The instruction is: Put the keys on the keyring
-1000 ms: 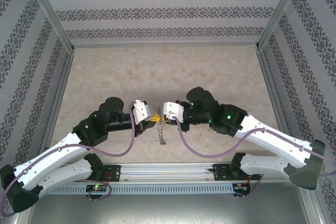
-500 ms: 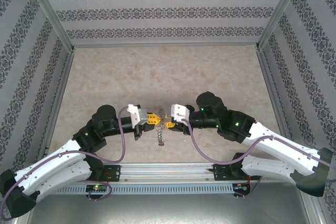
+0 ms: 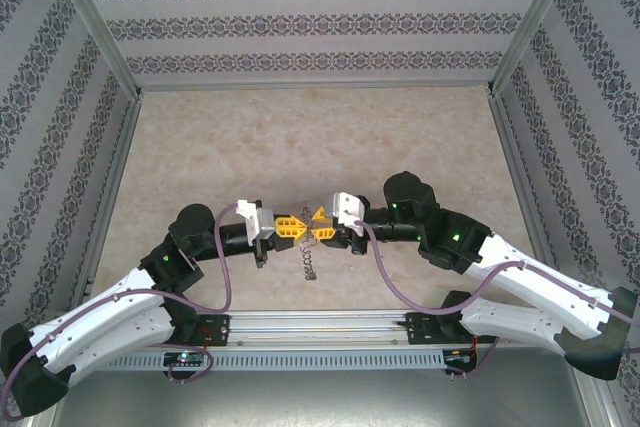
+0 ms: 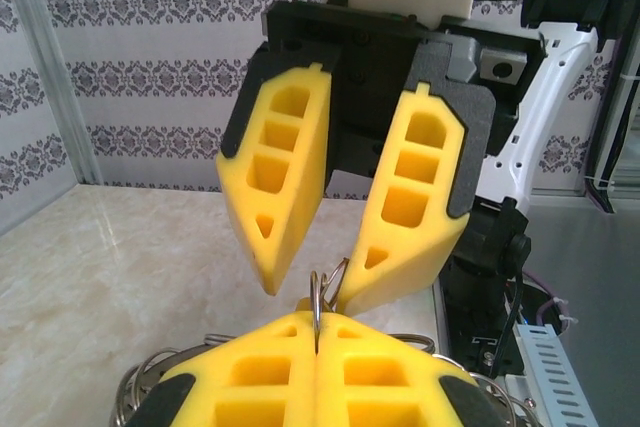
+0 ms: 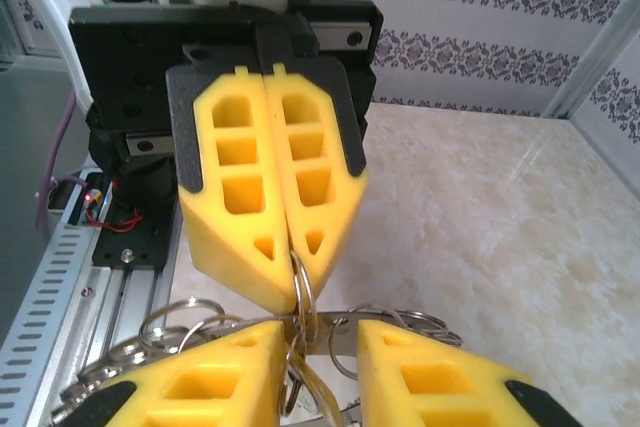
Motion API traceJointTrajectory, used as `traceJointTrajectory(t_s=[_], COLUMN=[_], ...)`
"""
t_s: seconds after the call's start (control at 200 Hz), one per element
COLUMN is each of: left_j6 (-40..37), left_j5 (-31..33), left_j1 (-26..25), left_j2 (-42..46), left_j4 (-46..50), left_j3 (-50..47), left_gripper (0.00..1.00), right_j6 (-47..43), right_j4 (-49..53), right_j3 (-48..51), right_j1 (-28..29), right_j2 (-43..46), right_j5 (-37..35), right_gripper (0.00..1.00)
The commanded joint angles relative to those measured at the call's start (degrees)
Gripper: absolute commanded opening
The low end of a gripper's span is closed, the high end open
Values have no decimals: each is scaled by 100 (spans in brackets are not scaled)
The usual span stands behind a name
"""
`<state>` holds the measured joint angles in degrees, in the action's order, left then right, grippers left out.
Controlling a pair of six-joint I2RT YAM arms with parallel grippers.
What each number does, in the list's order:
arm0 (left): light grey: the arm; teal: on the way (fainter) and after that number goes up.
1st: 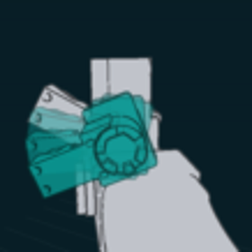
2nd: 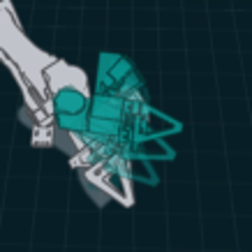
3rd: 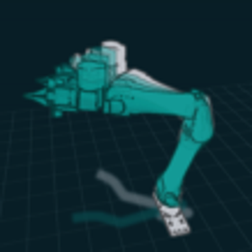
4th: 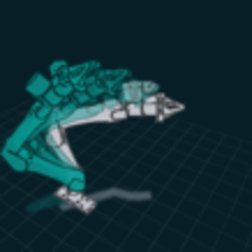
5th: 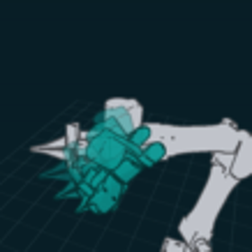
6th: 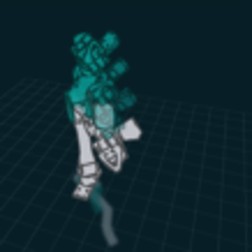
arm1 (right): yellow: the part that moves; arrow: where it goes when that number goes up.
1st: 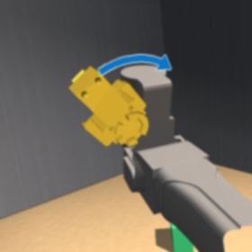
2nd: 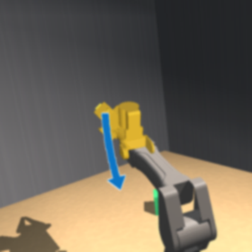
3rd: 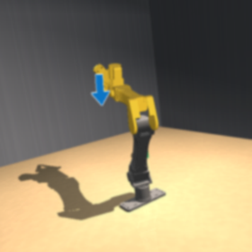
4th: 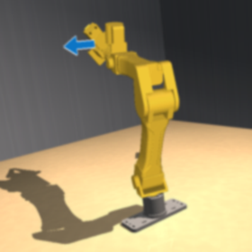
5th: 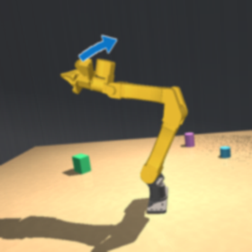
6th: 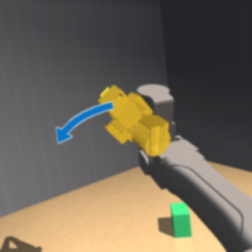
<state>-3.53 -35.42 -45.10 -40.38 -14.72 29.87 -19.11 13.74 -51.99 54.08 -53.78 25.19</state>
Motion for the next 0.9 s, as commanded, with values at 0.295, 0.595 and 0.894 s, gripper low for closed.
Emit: traceJointTrajectory(t_s=[0.295, 0.595, 0.894], left_j6=[87, -125, -884], left_j5=[-115, 180, 1198], left_j1=[-25, -25, -34], left_j2=[136, 31, -515], left_j4=[-593, 43, 2563], left_j3=[-26, 216, 1303], left_gripper=[0, 0, 21], right_j6=[145, -18, -528], right_j4=[-141, -49, 471], right_j3=[66, -24, -344], right_j1=[-71, -76, 79], right_j2=[-63, -112, -314], right_j5=[210, 122, -1098], right_gripper=[21, 0, 0])
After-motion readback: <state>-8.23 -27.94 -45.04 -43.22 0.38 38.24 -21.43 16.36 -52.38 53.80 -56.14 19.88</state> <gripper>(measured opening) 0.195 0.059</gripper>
